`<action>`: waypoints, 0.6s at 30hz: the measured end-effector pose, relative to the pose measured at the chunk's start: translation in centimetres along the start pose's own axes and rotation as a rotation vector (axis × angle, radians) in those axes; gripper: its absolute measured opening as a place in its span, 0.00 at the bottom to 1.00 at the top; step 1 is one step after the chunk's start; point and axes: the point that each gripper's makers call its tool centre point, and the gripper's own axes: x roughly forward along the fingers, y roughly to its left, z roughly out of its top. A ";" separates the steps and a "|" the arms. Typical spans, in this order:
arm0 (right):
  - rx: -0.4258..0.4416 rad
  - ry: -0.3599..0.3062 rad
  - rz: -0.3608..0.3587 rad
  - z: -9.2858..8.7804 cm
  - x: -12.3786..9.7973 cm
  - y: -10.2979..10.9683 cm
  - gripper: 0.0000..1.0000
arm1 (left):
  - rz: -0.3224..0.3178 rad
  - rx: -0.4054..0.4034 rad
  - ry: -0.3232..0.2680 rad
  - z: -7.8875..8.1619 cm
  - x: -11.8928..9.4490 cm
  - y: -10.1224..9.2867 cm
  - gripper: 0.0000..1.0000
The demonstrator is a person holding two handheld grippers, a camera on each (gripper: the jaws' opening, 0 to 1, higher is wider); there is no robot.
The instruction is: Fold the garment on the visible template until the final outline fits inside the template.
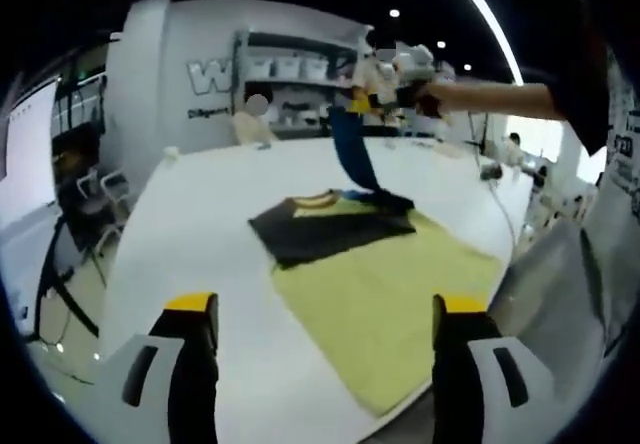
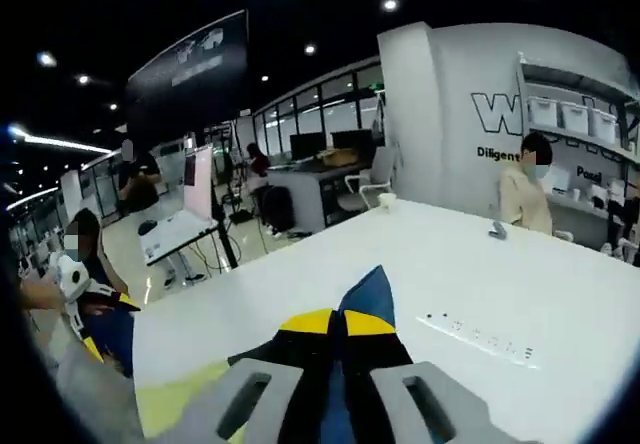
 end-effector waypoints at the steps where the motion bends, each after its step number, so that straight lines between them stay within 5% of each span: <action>1: 0.014 0.022 0.012 -1.2 1.3 0.9 0.00 | 0.000 -0.007 0.005 -0.3 0.1 0.1 0.81; 5: 0.023 0.115 0.018 -5.0 4.5 2.1 0.00 | 0.007 -0.018 0.023 -0.9 0.3 0.4 0.80; 8: 0.031 0.130 0.027 -5.7 5.3 2.9 0.00 | 0.009 -0.019 0.026 -1.1 0.4 0.4 0.80; 10: 0.063 0.172 0.020 -7.7 8.0 4.0 0.00 | 0.047 -0.046 0.052 -1.9 0.6 1.1 0.76; 18: 0.078 0.234 0.016 -10.2 11.9 6.3 0.00 | 0.050 -0.037 0.073 -2.8 0.4 1.1 0.77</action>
